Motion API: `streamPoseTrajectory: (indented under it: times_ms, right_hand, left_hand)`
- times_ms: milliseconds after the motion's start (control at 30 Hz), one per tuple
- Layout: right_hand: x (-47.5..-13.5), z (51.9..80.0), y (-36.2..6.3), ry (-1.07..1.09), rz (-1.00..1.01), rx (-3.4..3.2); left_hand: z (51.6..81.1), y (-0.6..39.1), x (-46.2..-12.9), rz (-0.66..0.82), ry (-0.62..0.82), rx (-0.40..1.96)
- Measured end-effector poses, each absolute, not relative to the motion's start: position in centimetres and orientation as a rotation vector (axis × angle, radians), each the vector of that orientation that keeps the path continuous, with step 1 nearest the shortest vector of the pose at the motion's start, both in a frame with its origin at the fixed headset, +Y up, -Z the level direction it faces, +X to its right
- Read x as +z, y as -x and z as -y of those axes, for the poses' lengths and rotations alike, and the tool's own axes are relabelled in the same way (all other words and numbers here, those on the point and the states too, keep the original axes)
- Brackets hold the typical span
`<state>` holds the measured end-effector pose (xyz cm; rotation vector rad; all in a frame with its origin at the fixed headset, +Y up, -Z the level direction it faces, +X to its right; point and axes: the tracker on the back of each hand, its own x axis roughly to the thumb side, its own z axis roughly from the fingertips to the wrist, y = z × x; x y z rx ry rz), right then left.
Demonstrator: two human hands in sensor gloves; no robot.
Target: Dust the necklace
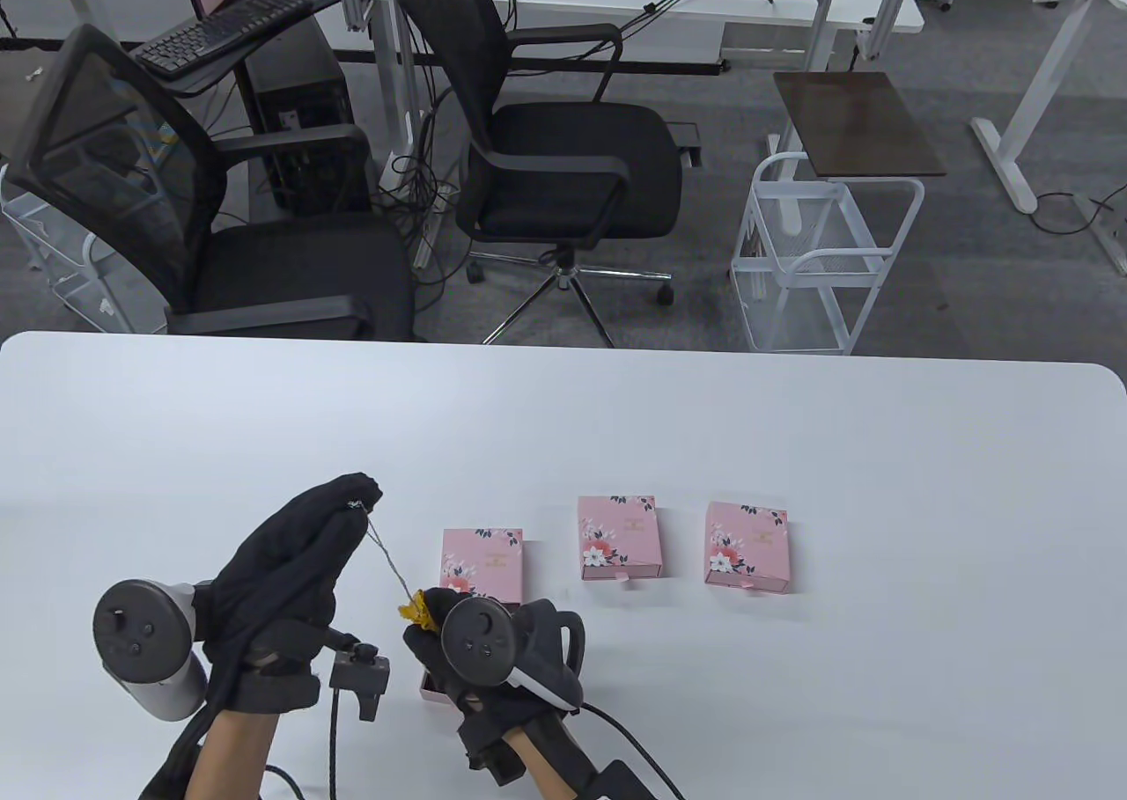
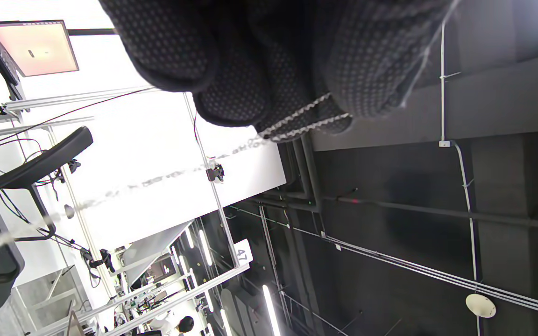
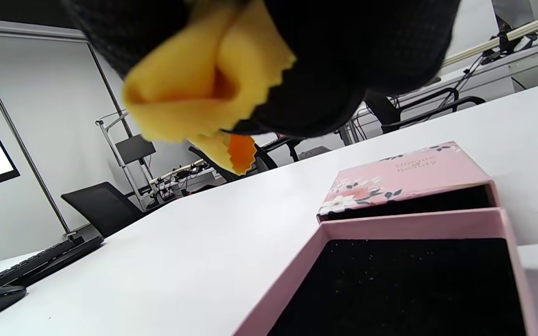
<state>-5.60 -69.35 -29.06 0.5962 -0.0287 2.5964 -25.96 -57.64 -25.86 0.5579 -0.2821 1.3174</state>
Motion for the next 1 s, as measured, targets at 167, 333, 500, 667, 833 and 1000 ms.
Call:
streamPoseTrajectory:
  times_ms: [167, 333, 500, 667, 833, 1000]
  right_hand:
    - [-29.0, 69.7, 5.9, -0.629, 0.031, 2.653]
    - [-28.9, 69.8, 6.1, -0.63, 0.031, 2.665]
    - [-28.9, 70.0, 6.3, -0.659, 0.049, 2.745]
    - [-28.9, 69.6, 6.1, -0.67, 0.076, 2.814]
    - [-29.3, 68.6, 5.0, -0.615, 0.14, 2.827]
    - [-29.9, 66.2, 1.9, -0.473, 0.25, 2.74]
  left_hand:
    - [57.5, 26.2, -25.7, 0.282, -0.568, 1.323]
    - [57.5, 26.5, -25.7, 0.274, -0.574, 1.335]
    - [57.3, 26.9, -25.5, 0.265, -0.583, 1.353]
    - [57.4, 27.4, -25.5, 0.241, -0.581, 1.355]
    - [57.4, 27.6, -25.7, 0.231, -0.568, 1.354]
    - [57.4, 27.6, -25.7, 0.235, -0.557, 1.362]
